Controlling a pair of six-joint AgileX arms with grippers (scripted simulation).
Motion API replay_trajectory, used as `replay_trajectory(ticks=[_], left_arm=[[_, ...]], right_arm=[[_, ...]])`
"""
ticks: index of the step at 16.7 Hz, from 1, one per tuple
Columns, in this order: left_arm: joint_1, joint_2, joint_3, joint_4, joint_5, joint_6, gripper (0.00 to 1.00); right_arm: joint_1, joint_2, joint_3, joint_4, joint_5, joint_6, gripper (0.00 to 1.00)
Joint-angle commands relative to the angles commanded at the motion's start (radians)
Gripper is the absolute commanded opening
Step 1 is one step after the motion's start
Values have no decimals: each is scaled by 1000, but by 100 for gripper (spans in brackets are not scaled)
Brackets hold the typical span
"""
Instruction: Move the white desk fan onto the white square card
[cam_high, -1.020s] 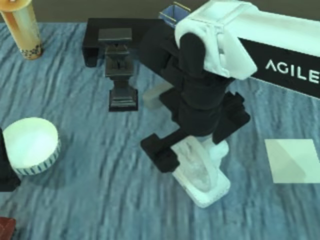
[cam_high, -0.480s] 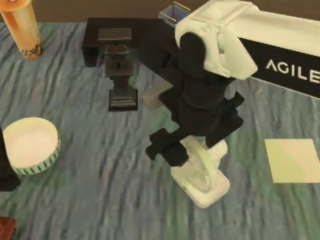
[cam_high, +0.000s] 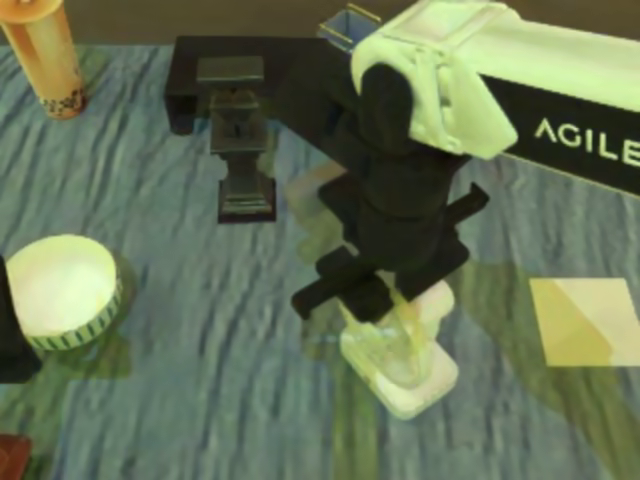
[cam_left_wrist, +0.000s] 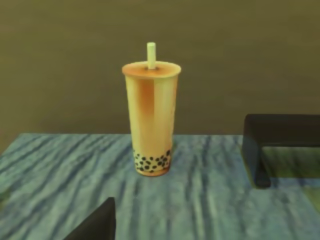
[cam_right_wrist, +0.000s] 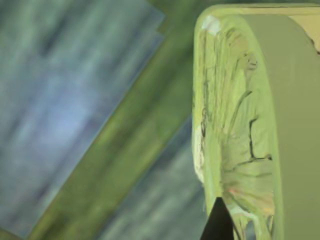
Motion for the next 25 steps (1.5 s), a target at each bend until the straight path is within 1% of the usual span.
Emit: replay_trajectory(ticks=[8, 15, 20, 22, 25], left_arm=[[0, 0, 0, 0, 0, 0, 100], [0, 0, 0, 0, 0, 0, 100], [0, 0, 0, 0, 0, 0, 100], [0, 0, 0, 0, 0, 0, 100], [0, 0, 0, 0, 0, 0, 100]], right_arm=[[-2, -6, 5, -4, -1, 1, 0], [5, 1, 202, -194, -1, 0, 0], [0, -1, 207, -199, -1, 0, 0], [-13, -4, 197, -201, -1, -33, 0], [-61, -21, 165, -204, -1, -161, 0]])
